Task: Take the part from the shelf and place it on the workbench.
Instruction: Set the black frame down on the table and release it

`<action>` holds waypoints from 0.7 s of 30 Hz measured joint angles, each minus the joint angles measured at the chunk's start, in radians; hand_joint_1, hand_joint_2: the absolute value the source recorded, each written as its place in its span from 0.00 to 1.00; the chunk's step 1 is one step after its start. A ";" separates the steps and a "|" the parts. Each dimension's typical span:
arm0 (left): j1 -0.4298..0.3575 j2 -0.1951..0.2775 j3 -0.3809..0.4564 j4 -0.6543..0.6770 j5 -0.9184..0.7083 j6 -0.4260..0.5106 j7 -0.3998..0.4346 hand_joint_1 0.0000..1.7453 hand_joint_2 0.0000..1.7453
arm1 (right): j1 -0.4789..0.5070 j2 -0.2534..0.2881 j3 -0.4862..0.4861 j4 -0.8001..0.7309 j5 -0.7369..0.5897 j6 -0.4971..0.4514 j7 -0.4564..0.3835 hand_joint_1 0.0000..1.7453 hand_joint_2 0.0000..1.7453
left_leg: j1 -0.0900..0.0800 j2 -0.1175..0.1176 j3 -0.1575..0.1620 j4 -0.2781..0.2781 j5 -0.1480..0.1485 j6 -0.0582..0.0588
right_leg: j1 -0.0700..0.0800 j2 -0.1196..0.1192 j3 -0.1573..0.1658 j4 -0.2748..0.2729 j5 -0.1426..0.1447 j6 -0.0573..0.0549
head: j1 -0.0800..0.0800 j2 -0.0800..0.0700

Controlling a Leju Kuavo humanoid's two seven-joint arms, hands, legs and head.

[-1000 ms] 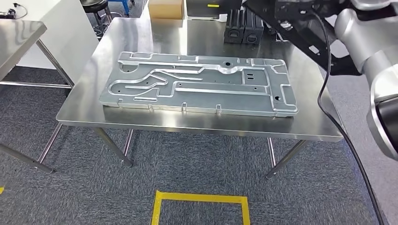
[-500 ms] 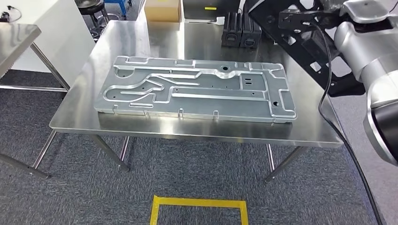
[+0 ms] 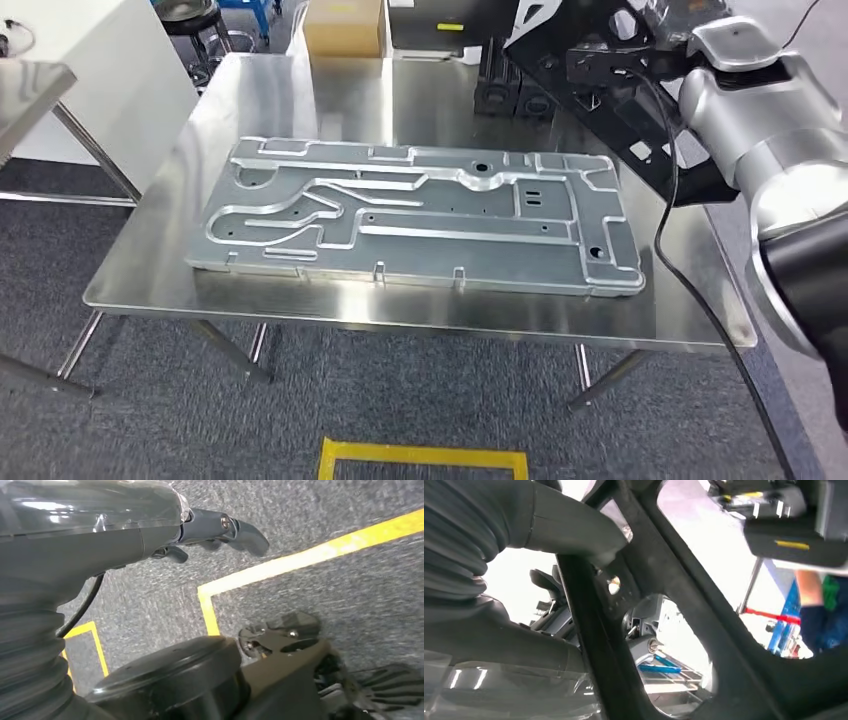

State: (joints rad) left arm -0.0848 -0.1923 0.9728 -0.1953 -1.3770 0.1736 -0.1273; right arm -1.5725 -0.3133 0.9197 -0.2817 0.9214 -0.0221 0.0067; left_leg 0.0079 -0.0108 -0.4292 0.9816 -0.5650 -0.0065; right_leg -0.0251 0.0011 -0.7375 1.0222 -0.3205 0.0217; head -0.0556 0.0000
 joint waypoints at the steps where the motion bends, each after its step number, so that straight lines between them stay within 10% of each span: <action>1: -0.001 0.000 0.001 0.000 0.001 0.001 -0.001 0.00 1.00 | 0.002 0.005 0.000 0.000 0.002 -0.002 0.000 1.00 1.00 | 0.001 0.002 0.003 0.005 -0.003 -0.004 | 0.000 0.001 0.004 0.001 -0.005 -0.008 | 0.000 0.000; 8: -0.007 0.001 0.003 0.000 -0.001 0.001 -0.008 0.00 1.00 | 0.014 0.057 0.006 0.000 0.092 -0.030 -0.026 1.00 1.00 | 0.002 0.005 -0.187 0.294 -0.096 -0.019 | 0.010 0.012 0.043 -0.003 -0.042 -0.038 | -0.001 0.000; 13: -0.009 0.001 0.003 0.000 -0.013 0.001 -0.010 0.00 1.00 | 0.011 0.132 0.035 0.000 0.147 -0.016 -0.080 1.00 1.00 | -0.019 0.010 -0.139 0.049 0.092 0.031 | 0.019 0.021 0.062 -0.008 -0.050 -0.039 | -0.001 0.000; 18: -0.010 -0.001 -0.001 0.000 -0.024 0.004 -0.012 0.00 1.00 | 0.009 0.216 0.062 -0.013 0.174 -0.015 -0.142 1.00 1.00 | -0.017 0.014 -0.113 -0.017 0.117 0.036 | 0.019 0.014 0.050 0.005 -0.063 -0.014 | -0.001 0.000; 21: -0.017 -0.006 -0.005 0.000 -0.027 0.005 -0.014 0.00 1.00 | 0.013 0.264 0.078 -0.020 0.182 -0.012 -0.161 1.00 1.00 | -0.012 0.017 -0.108 -0.025 0.123 0.038 | 0.013 0.009 -0.026 0.181 -0.152 -0.001 | -0.001 0.000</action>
State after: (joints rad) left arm -0.1022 -0.1984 0.9680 -0.1953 -1.4042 0.1785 -0.1411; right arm -1.5597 -0.0493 0.9980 -0.3020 1.1034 -0.0345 -0.1544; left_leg -0.0039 0.0066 -0.5369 0.9571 -0.4417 0.0320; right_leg -0.0120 0.0101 -0.7636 1.2035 -0.4725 0.0205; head -0.0565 0.0000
